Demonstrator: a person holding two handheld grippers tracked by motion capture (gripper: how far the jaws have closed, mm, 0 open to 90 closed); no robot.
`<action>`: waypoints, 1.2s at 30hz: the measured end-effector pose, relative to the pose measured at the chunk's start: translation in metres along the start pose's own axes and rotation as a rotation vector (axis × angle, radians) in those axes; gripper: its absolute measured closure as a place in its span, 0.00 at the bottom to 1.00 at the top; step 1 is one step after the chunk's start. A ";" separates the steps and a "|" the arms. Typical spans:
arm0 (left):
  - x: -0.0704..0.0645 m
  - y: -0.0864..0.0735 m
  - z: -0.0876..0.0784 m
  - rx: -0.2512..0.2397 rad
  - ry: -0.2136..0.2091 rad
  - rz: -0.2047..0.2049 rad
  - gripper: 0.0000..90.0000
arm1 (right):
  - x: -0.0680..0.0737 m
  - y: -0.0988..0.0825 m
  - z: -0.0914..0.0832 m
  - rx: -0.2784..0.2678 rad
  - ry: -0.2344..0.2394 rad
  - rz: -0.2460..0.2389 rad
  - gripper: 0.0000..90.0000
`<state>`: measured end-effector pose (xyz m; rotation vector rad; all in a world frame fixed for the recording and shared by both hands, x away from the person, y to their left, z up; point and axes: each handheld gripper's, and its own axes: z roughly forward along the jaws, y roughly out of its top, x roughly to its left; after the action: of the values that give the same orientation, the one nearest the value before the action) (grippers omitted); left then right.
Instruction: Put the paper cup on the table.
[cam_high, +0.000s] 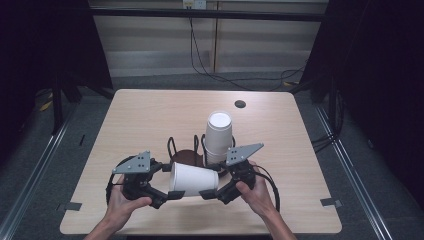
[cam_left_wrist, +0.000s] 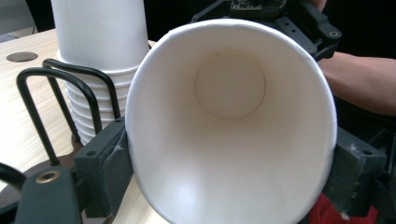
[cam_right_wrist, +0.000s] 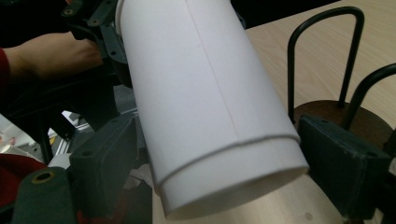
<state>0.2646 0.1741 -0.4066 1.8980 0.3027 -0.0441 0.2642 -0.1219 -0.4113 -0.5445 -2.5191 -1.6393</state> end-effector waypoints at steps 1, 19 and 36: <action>0.000 0.000 -0.002 0.005 0.005 -0.003 0.18 | 0.000 0.000 0.000 0.002 -0.008 0.002 0.16; 0.002 -0.003 -0.010 0.062 0.036 -0.034 0.18 | -0.002 0.002 -0.027 -0.064 -0.099 0.000 0.16; 0.007 0.009 -0.039 0.179 0.154 -0.046 0.18 | -0.002 -0.002 -0.027 -0.061 -0.149 0.034 0.16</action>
<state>0.2690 0.2091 -0.3857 2.0761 0.4603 0.0462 0.2626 -0.1477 -0.4022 -0.7374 -2.5523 -1.7300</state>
